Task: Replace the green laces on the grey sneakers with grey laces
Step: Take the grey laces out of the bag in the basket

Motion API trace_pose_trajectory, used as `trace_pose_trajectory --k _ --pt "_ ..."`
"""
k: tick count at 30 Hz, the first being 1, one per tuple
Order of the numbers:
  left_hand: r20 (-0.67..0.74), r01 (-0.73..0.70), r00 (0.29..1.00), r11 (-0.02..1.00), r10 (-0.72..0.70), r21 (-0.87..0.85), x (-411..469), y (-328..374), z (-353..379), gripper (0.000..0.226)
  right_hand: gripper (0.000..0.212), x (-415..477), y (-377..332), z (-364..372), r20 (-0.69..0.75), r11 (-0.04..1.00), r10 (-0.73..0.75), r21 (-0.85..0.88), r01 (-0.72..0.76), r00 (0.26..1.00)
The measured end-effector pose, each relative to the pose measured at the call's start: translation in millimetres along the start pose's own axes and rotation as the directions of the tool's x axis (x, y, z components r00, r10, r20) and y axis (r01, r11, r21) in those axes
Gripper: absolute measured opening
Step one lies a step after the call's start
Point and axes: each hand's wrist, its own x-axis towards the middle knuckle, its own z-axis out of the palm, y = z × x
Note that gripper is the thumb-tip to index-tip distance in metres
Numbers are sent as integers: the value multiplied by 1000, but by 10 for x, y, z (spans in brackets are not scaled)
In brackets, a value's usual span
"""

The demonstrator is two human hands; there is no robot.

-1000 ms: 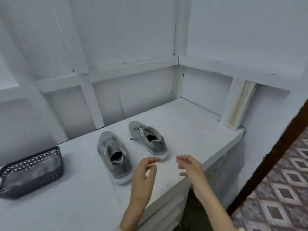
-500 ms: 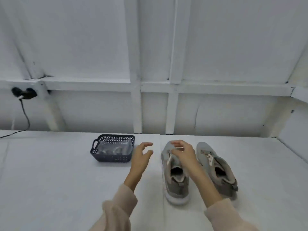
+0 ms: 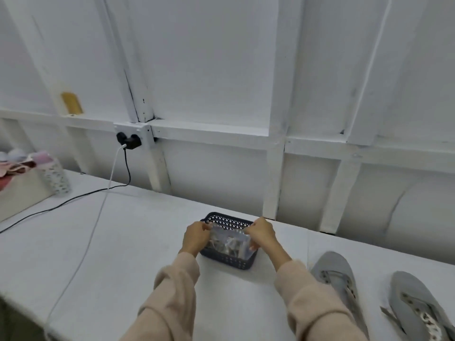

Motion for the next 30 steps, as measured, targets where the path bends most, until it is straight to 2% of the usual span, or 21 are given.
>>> trace_pose_trajectory --k 2,6,9,11,14,16,18,21,25,28,30 --pt "-6 -31 999 988 32 154 152 -32 16 20 26 87 -51 76 -46 979 -30 -201 20 998" --pt "17 -106 994 860 112 498 332 45 135 28 29 285 -131 213 -67 859 -99 -510 51 993" --pt "6 -122 989 803 146 583 418 82 240 33 31 327 -119 258 -43 796 -113 -602 65 993" --pt "14 -125 990 813 142 569 443 87 246 31 31 354 -77 245 -51 807 -115 -587 63 992" --pt "4 -134 989 886 148 443 477 60 161 25 23 392 4 187 -55 909 -82 -413 52 995" --pt "-16 -114 992 939 126 323 507 51 59 22 13 411 39 98 -46 983 -59 -176 49 997" --pt "-20 -67 997 978 72 196 510 67 -74 18 19 400 49 -48 -44 995 -28 91 32 999" --pt "-3 1 1000 998 -1 -57 492 116 -257 33 26 300 62 -361 6 927 17 375 -18 1000" --pt "58 -32 997 924 59 -380 434 201 -345 38 22 117 184 -723 109 761 -17 646 -58 994" --pt "93 -59 988 852 125 -520 298 291 -288 32 21 12 320 -871 131 617 -59 784 -67 990" --pt "120 -75 978 826 169 -559 186 323 -198 28 28 -66 396 -937 134 548 -91 834 -62 987"
